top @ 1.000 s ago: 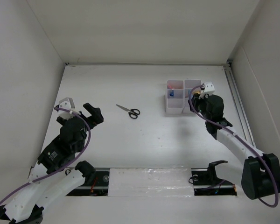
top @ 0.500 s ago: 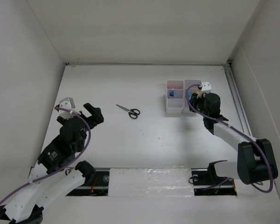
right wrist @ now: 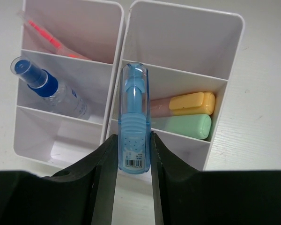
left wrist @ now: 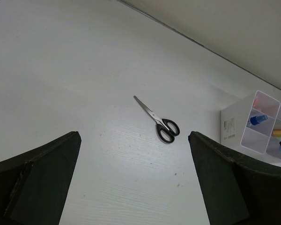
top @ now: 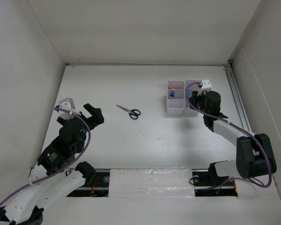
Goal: Sort the stationery into containers
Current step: Place the stationery in the storage box.
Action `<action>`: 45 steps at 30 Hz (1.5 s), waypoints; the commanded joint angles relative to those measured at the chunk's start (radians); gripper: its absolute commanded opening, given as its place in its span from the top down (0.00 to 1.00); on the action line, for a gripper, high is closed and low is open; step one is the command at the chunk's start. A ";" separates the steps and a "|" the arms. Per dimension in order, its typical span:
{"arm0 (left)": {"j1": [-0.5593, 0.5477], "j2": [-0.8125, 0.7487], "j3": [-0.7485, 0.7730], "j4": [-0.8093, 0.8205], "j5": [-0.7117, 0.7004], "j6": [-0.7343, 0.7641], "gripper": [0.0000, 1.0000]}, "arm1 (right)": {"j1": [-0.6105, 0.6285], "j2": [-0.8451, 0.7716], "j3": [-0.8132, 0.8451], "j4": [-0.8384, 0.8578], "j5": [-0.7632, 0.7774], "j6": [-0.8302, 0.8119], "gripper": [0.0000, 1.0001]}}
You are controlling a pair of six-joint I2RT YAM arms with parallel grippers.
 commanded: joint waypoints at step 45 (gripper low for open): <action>0.002 -0.037 -0.002 0.051 0.036 0.034 0.00 | -0.019 0.076 0.052 0.036 0.033 0.006 0.97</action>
